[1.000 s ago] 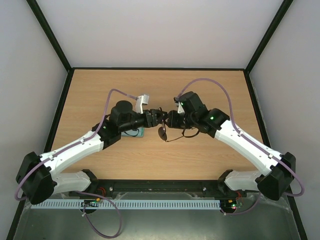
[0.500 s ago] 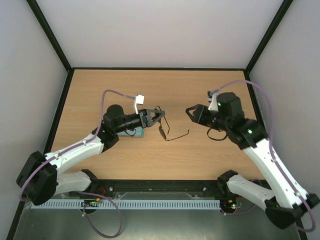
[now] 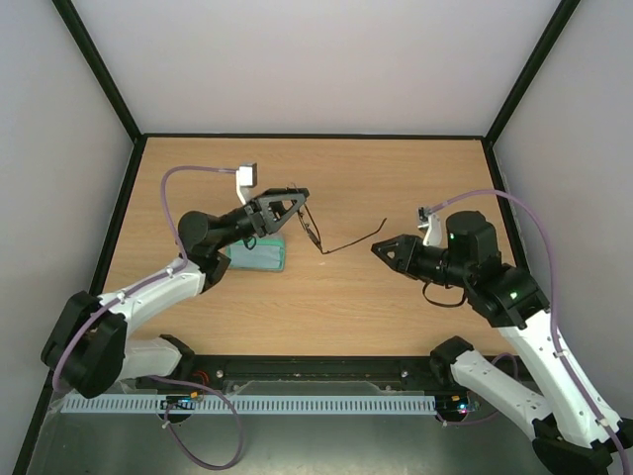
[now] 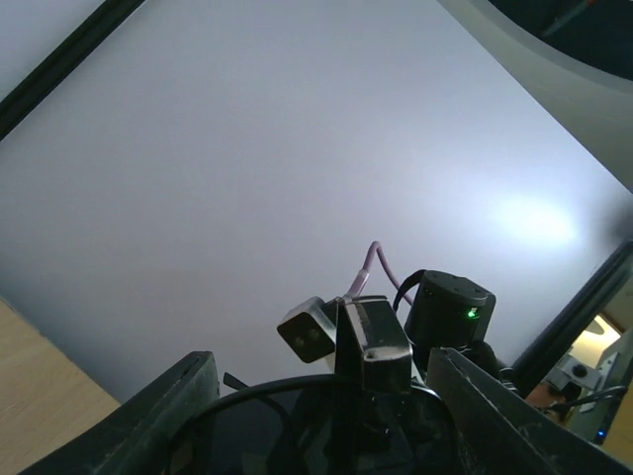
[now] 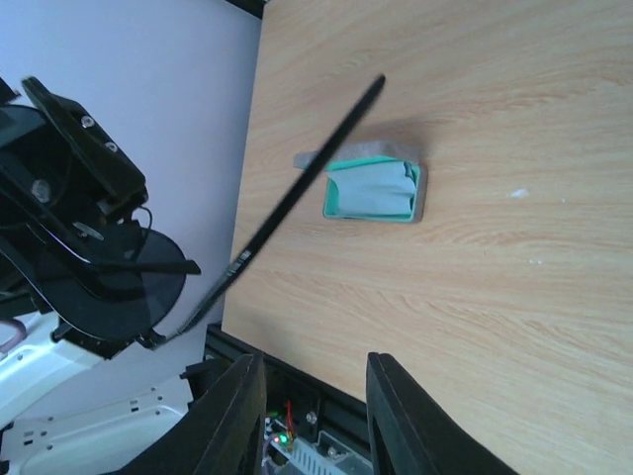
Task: Organize the sunglasses
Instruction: Fold the sunglasses at the center of the board.
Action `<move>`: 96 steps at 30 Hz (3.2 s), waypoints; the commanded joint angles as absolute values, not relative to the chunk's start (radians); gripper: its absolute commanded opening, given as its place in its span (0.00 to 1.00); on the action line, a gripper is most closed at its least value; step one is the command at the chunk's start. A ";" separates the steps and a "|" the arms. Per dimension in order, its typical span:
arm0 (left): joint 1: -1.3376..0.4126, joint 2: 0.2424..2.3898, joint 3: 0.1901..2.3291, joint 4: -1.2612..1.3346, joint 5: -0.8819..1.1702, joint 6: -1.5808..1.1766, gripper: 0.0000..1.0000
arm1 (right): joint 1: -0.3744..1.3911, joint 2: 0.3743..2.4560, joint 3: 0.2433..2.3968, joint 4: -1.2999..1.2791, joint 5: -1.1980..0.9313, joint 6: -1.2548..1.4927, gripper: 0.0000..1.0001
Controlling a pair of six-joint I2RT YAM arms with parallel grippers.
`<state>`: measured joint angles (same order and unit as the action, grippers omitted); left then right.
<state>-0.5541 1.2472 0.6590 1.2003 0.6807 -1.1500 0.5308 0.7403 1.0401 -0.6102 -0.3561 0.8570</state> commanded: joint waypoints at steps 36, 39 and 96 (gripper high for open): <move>-0.568 1.195 0.576 1.292 0.746 -1.143 0.53 | 0.926 1.311 1.624 -0.834 0.054 0.733 0.22; -0.568 1.194 0.578 1.311 0.758 -1.162 0.53 | 0.922 1.266 1.610 -0.838 0.064 0.728 0.22; -0.666 1.222 0.625 1.602 0.851 -1.496 0.53 | 0.820 0.998 1.115 -0.184 -0.703 0.757 0.29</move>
